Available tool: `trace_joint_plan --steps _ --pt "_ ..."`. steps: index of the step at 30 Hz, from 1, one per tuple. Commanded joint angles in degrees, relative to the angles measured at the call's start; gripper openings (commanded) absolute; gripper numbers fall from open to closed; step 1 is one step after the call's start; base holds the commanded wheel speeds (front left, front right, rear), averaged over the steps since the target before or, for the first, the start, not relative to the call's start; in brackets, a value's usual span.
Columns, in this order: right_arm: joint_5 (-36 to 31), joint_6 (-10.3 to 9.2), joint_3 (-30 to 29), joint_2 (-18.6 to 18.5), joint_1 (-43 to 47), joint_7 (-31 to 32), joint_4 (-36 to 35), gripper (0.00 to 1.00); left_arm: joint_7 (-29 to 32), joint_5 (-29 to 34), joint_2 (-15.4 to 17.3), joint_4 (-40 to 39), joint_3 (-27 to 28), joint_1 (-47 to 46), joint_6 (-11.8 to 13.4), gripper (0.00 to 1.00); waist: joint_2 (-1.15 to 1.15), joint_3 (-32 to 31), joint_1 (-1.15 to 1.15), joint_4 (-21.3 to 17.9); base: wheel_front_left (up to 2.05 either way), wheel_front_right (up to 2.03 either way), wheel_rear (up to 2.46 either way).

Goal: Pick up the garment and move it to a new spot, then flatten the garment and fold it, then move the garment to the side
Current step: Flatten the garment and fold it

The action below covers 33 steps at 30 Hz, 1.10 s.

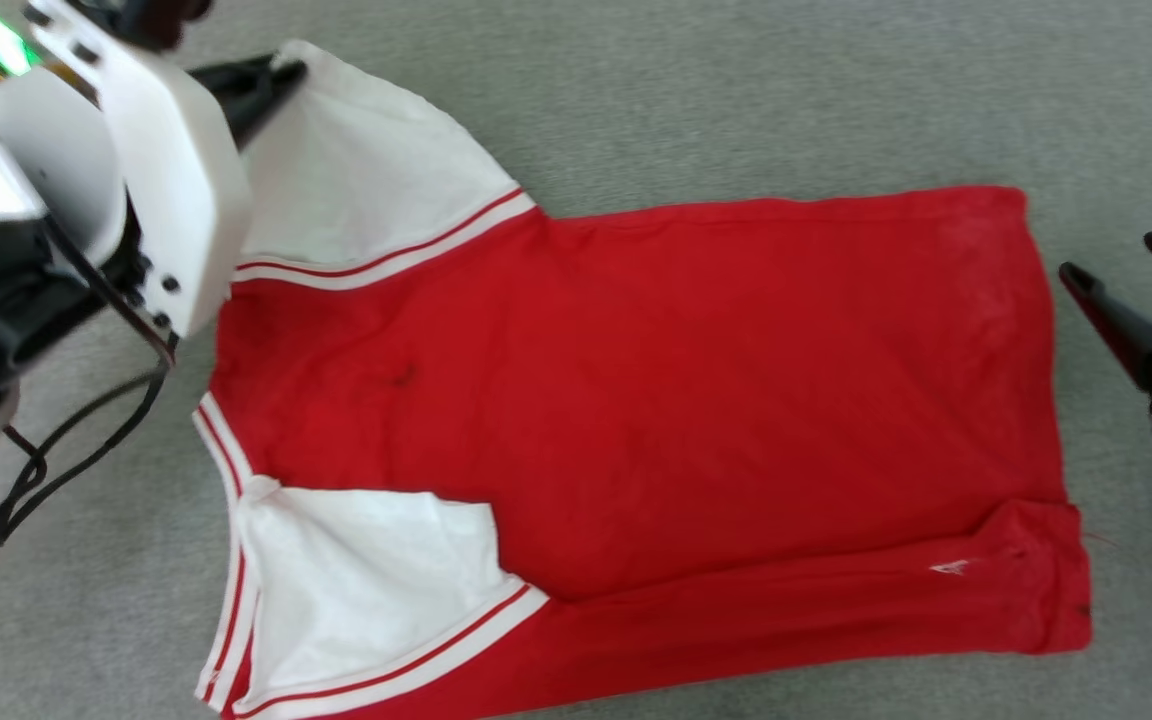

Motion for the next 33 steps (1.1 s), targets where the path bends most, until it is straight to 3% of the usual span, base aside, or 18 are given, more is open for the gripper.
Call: trace_joint_plan --steps 1,10,18,23,24,25,26,33 --pt "0.23 -0.02 0.18 -0.78 -2.84 3.78 0.67 1.00 -0.63 0.47 0.84 -2.43 -0.46 1.37 -0.05 0.00 0.00 0.72 0.00 2.34 0.00 0.00 0.00" --pt "-1.78 -0.02 3.52 -5.12 -9.64 15.10 5.46 1.00 -3.60 1.58 0.99 -12.62 -0.17 3.95 1.19 0.00 0.00 3.70 0.00 7.26 0.00 0.00 0.00" --pt "-3.45 -0.02 6.38 -6.34 -10.39 16.69 10.52 1.00 -4.87 2.57 -0.11 -17.13 -1.13 4.61 1.86 0.00 0.00 5.65 0.00 10.38 0.00 0.00 0.00" --pt "-2.55 0.08 11.14 -6.52 -8.63 17.50 13.90 1.00 -5.96 2.56 -0.57 -17.61 -1.54 5.56 2.10 0.00 0.00 6.48 0.00 11.92 0.00 0.00 0.00" --pt "-2.32 0.08 12.02 -6.73 -8.16 17.75 14.31 0.67 -6.11 2.51 -0.56 -17.46 -1.51 5.81 2.18 0.00 0.00 6.46 0.00 12.07 0.00 0.00 0.00" --pt "-2.09 0.08 12.73 -6.99 -7.89 17.83 14.66 0.18 -6.37 2.45 -0.55 -17.22 -1.53 6.11 2.21 0.00 0.00 6.41 0.00 12.18 0.00 0.00 0.00" --pt "-1.74 0.08 13.23 -7.31 -7.74 17.67 14.89 0.00 -6.57 2.38 -0.61 -16.97 -1.59 6.37 2.19 0.00 0.00 6.29 0.00 12.28 0.00 0.00 0.00" --pt "-0.63 0.06 11.37 -7.22 -8.95 13.92 15.97 0.00 -8.37 2.21 -0.04 -14.99 -1.24 8.51 2.78 0.00 0.00 3.68 0.00 11.89 0.00 0.00 0.00"
